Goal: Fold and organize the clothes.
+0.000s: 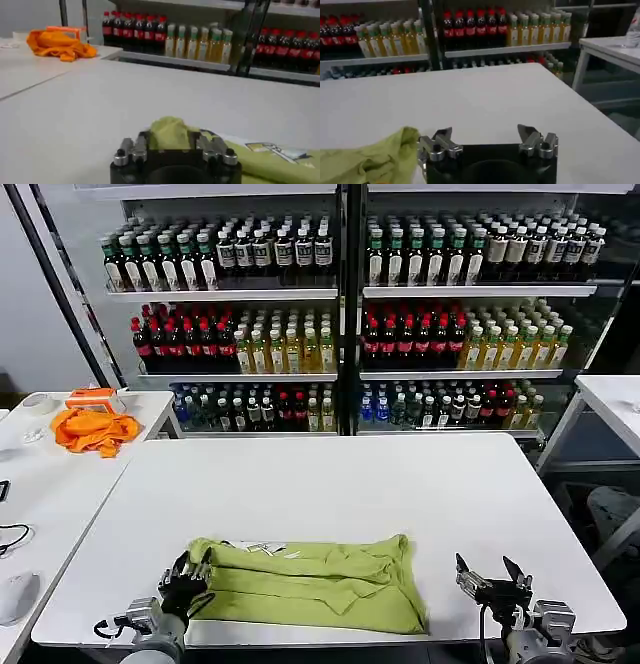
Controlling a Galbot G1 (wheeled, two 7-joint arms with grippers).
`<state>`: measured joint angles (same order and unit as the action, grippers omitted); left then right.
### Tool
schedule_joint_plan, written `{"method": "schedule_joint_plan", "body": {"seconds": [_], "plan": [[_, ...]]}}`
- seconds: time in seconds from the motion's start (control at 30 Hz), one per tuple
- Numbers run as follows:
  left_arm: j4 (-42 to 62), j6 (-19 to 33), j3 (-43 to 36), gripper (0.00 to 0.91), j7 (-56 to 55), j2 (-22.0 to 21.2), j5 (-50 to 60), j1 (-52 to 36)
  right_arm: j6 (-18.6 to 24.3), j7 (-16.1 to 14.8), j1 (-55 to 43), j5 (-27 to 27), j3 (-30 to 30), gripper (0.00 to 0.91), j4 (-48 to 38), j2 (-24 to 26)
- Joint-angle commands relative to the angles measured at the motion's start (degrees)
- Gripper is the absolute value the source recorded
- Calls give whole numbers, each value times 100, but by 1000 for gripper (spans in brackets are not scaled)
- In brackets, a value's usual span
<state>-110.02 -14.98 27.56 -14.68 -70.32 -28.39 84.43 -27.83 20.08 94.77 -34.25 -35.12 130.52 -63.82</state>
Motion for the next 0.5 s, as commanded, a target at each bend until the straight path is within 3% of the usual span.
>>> {"method": "schedule_joint_plan", "body": {"seconds": [0.03,0.17,0.23,0.27,0.3,0.5], "plan": [[-54,-73,17,907,-27,-105,66,106,-2,6,-8,3,-9,907,-12,-11],[-93,-50,-40,907,-18,-233,148,230,-2,9,-20,12,10,907,-24,-30],[-75,-11,-97,161,-6,-282,195,259,-7,16,-34,16,22,907,-23,-38],[-55,33,-118,71,-11,-310,243,264,-10,20,-44,16,27,907,-17,-41],[-38,68,-145,20,-18,-338,265,263,-11,21,-45,16,26,907,-16,-42],[102,181,-187,20,-24,-364,316,227,-11,19,-9,14,-2,907,-1,-22]]}}
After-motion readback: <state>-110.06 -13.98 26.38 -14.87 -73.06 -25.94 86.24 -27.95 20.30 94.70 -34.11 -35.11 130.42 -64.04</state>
